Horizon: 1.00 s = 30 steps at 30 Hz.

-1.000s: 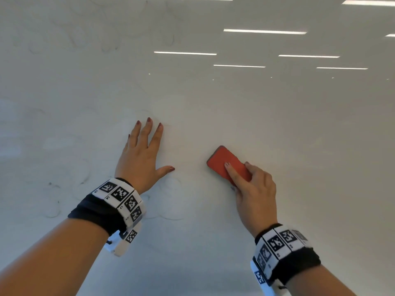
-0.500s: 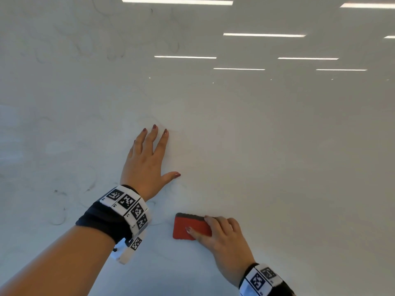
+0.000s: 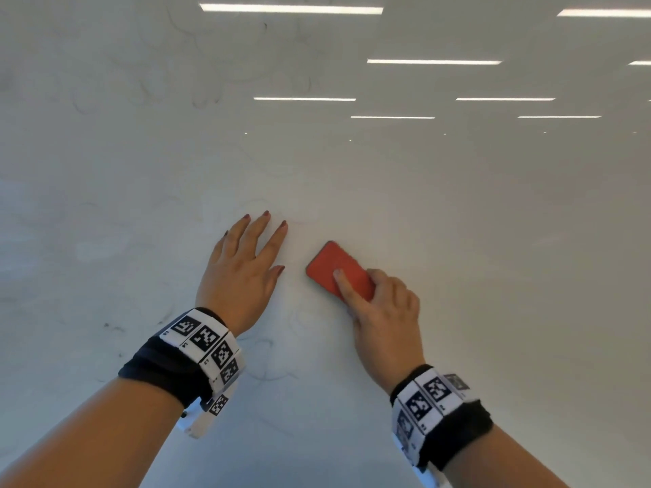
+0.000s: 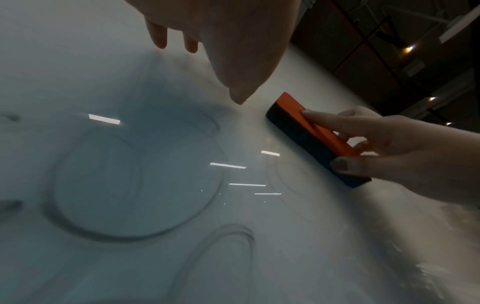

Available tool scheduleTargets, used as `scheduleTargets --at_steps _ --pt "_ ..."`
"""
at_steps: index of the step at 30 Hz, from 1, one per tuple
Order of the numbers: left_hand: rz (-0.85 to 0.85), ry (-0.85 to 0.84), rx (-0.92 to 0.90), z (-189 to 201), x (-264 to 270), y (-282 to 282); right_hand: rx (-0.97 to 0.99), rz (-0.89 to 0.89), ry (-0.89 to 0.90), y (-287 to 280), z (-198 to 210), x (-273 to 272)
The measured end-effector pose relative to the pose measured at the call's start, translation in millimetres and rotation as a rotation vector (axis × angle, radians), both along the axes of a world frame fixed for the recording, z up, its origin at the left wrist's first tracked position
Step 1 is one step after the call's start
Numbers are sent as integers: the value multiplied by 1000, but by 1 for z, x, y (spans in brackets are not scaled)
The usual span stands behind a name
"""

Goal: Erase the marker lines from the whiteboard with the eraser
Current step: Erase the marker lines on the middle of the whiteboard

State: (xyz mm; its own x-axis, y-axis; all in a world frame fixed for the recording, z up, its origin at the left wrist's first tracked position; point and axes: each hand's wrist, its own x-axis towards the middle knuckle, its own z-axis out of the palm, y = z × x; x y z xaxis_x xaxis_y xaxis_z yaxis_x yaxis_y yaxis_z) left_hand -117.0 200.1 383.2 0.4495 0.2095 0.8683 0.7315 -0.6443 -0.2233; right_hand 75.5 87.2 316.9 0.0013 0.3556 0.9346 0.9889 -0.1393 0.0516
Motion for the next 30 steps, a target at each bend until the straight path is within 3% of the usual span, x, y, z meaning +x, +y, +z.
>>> scheduleTargets --at_steps 7,12,15,19,21,25,30 --pt "12 47 30 -2 -14 9 -306 55 -242 17 -100 -44" --pt "25 54 20 -2 -14 10 -168 18 -337 8 -147 -21" --pt "8 41 40 -3 -13 12 -129 16 -260 -3 -127 -5" --pt "-21 20 69 -4 -12 14 -59 -40 -19 1 -53 -10" --pt "-35 15 72 -4 -13 14 -45 -33 17 10 -33 -24" --pt "-60 11 92 -2 -16 17 -123 1 -81 23 -43 -44" --pt "-63 11 91 0 -18 18 -365 33 -296 21 -73 -56"
